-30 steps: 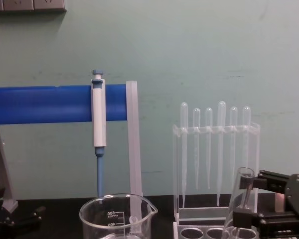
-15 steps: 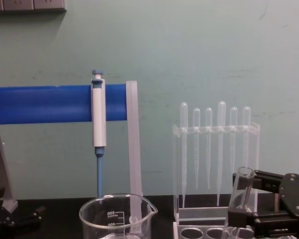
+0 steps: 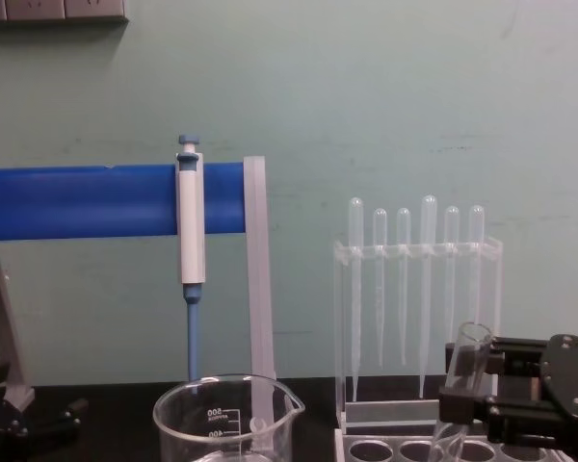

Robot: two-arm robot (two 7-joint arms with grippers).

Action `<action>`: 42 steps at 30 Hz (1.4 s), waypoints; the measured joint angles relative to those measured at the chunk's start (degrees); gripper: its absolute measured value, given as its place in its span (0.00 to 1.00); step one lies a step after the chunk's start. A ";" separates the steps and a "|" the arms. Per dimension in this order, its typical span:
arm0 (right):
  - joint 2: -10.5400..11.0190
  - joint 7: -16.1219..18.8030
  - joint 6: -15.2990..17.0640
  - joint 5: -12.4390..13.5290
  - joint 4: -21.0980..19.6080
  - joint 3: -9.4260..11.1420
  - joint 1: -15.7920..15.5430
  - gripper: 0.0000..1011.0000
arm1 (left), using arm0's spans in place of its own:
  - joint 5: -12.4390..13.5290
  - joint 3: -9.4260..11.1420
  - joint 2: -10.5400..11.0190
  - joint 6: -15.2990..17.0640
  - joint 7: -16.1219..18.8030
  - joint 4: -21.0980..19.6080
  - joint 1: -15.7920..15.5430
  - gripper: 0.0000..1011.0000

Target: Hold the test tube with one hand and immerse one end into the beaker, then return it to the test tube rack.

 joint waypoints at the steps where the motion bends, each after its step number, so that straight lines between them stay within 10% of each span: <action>1: 0.01 0.00 -0.01 0.00 -0.01 0.01 -0.01 0.59 | 0.00 0.00 0.00 0.00 0.00 0.00 0.00 0.99; 14: 0.05 -0.05 -0.05 0.00 -0.08 0.03 -0.06 0.23 | 0.00 0.00 0.00 0.00 0.00 0.00 0.00 0.99; 25: 0.69 -0.95 1.05 -0.09 -1.54 0.00 -0.11 0.22 | 0.00 0.00 0.00 0.00 0.00 0.00 0.00 0.99; 42: 6.01 -3.76 14.34 0.13 -11.91 -2.00 3.02 0.22 | 0.00 0.00 0.00 0.00 0.00 0.00 0.00 0.99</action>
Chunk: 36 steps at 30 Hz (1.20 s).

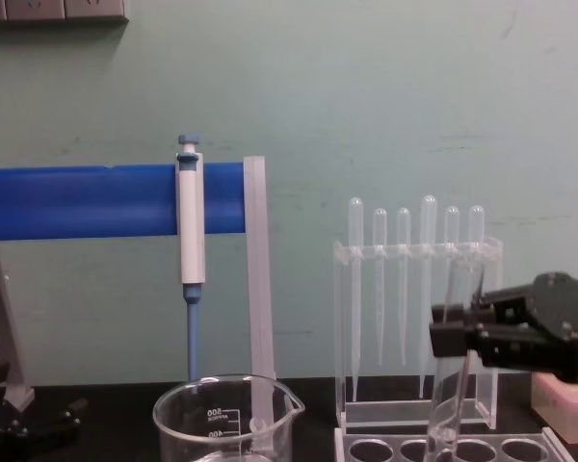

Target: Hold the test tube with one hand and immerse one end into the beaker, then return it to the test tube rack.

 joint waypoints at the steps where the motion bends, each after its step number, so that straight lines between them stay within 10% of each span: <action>1: 0.16 -0.18 0.54 0.00 -0.32 -0.11 0.30 0.22 | 0.00 0.00 0.00 0.00 0.00 0.00 0.00 0.99; 23: 1.01 -1.01 7.43 4.04 -2.59 -1.54 7.30 0.22 | 0.00 0.00 0.00 0.00 0.00 0.00 0.00 0.99; 36: -5.23 2.39 10.18 2.66 3.57 -6.76 18.69 0.22 | 0.00 0.00 0.00 0.00 0.00 0.00 0.00 0.99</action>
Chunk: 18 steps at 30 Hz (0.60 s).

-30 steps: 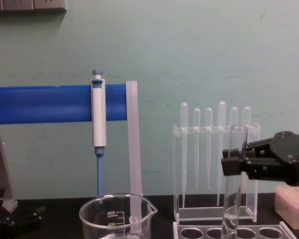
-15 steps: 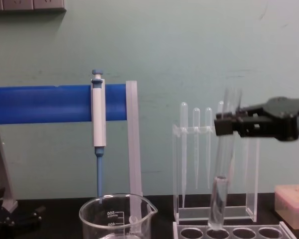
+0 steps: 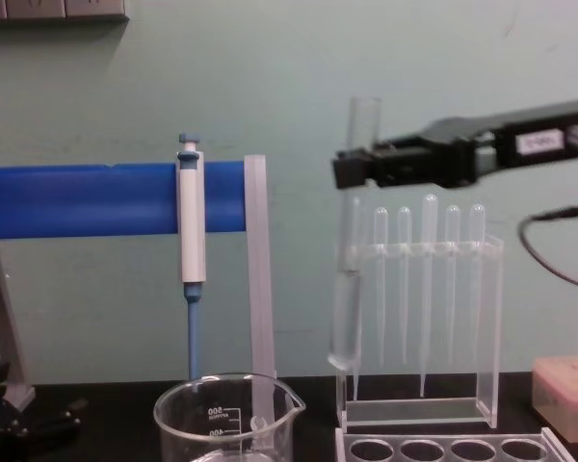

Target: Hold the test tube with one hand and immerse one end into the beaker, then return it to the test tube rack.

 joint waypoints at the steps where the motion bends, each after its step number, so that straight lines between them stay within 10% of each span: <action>1: -0.98 0.41 0.11 -0.24 1.21 -0.65 1.36 0.22 | 0.00 0.00 0.00 0.00 0.00 0.00 0.00 0.99; 18: -12.93 5.49 -6.58 0.29 17.53 -5.89 8.89 0.22 | 0.00 0.00 0.00 0.00 0.00 0.00 0.00 0.99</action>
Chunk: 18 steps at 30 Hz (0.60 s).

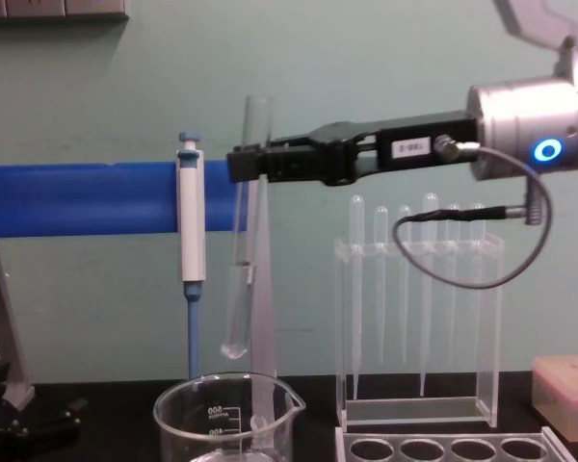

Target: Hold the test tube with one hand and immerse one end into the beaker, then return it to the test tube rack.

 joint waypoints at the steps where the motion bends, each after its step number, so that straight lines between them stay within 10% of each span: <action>1: -0.68 0.47 -0.38 0.06 1.20 -0.31 0.31 0.22 | 0.00 0.00 0.00 0.00 0.00 0.00 0.00 0.99; 18: -4.72 3.69 -4.85 -1.49 9.54 -2.62 -0.21 0.22 | 0.00 0.00 0.00 0.00 0.00 0.00 0.00 0.99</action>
